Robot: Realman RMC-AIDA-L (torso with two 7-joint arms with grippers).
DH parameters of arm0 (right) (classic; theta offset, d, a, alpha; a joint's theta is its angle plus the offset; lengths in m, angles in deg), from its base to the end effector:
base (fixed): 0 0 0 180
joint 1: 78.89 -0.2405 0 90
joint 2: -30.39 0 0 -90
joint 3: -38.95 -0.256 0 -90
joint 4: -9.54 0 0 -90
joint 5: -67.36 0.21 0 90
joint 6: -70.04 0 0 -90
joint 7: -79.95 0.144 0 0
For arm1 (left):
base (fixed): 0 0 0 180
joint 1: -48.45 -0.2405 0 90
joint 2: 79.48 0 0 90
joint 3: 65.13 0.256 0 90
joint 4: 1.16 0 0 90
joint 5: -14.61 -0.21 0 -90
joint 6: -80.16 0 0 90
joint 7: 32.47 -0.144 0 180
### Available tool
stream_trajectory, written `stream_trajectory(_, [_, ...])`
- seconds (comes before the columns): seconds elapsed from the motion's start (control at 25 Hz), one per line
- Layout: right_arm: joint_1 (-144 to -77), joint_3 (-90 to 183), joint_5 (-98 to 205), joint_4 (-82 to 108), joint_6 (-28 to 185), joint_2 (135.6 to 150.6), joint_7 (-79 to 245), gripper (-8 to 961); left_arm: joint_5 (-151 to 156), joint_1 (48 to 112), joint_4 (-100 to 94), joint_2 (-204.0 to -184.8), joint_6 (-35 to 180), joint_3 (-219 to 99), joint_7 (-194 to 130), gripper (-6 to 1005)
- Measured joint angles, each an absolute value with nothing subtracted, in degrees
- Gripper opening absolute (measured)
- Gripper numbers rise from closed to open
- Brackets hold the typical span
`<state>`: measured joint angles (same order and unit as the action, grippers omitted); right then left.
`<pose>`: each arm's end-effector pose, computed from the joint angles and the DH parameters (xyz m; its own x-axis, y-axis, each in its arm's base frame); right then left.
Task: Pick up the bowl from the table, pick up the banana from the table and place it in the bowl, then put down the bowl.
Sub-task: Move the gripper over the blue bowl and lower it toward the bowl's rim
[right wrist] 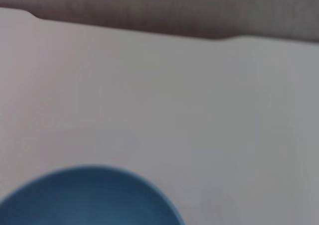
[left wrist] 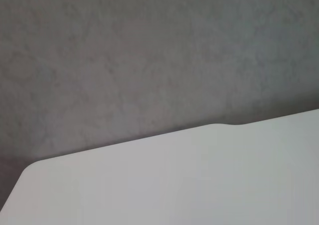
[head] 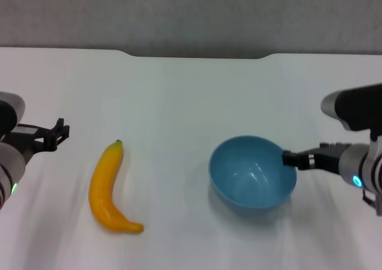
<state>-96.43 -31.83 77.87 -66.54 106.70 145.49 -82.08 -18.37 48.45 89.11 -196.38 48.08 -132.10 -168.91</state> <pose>0.2316 0.3605 -0.0377 0.6386 -0.6622 -0.3921 -0.6793 -0.2457 -0.6915 -0.2426 0.3221 0.0146 0.7613 0.4457 0.4709 0.5367 -0.0258 -0.8434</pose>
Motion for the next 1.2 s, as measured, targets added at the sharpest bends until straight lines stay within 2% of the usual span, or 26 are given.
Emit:
stream_trajectory(0.36, [-98.1, -30.3, 82.2, -57.6, 97.4, 145.53, -82.0, 843, -18.4, 49.3, 87.8, -196.38, 48.1, -132.1, -168.8, 887])
stream_trajectory(1.2, [-105.0, -25.9, 82.4, -50.2, 97.4, 145.62, -79.9, 782, -18.4, 49.9, 87.3, -196.46, 48.1, -132.1, -168.6, 887])
